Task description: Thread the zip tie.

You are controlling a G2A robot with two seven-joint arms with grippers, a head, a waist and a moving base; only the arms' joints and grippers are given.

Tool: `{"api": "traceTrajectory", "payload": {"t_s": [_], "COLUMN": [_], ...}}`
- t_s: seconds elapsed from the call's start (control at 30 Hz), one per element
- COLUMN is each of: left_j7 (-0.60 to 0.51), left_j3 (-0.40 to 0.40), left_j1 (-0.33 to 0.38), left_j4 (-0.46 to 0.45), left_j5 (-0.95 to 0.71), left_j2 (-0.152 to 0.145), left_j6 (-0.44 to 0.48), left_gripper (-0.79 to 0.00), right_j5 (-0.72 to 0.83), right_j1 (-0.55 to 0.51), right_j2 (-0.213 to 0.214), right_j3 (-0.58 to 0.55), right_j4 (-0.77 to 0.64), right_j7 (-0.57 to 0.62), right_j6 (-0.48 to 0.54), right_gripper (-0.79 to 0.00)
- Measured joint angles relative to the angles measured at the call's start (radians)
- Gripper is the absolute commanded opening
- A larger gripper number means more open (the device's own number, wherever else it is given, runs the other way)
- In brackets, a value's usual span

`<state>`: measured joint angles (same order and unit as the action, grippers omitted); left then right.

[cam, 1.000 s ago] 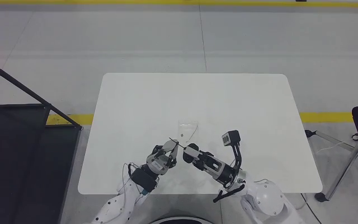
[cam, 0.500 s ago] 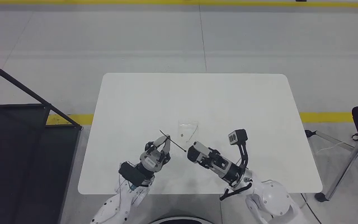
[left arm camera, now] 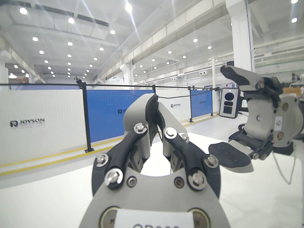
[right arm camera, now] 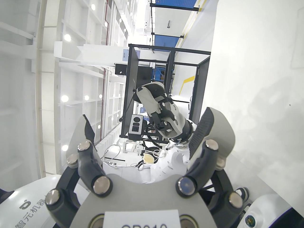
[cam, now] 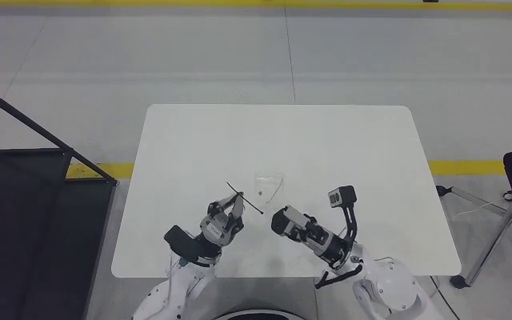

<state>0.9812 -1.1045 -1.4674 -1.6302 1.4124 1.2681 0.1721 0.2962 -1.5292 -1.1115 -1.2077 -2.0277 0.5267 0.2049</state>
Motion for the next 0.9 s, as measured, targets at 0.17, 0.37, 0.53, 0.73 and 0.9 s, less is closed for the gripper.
{"api": "traceTrajectory", "payload": {"t_s": [0.17,0.37,0.53,0.73,0.9], "left_j7": [-0.09,-0.157,-0.155,-0.225,-0.298], "left_j3": [-0.023,-0.042,-0.041,-0.029,-0.035], "left_j1": [-0.029,-0.046,-0.045,-0.055,-0.068], "left_j4": [-0.042,-0.066,-0.065,-0.099,-0.129], "left_j5": [-0.151,-0.217,-0.216,-0.292,-0.388], "left_j2": [-0.007,-0.012,-0.012,-0.01,-0.011], "left_j6": [0.172,0.253,0.252,0.293,0.346], "left_gripper": [-0.785,-0.785,-0.785,-0.785,-0.785], "right_j5": [-0.062,-0.216,-0.182,-0.248,-0.349], "right_j1": [-0.041,-0.06,-0.059,-0.042,-0.002], "right_j2": [0.002,-0.004,-0.004,-0.005,-0.01], "right_j3": [-0.014,-0.028,-0.028,-0.012,0.008], "right_j4": [0.032,0.051,0.05,0.052,0.092], "right_j7": [0.021,-0.125,-0.105,-0.078,-0.1], "right_j6": [0.228,0.298,0.297,0.312,0.351], "right_gripper": [0.0,0.0,0.0,0.0,0.0]}}
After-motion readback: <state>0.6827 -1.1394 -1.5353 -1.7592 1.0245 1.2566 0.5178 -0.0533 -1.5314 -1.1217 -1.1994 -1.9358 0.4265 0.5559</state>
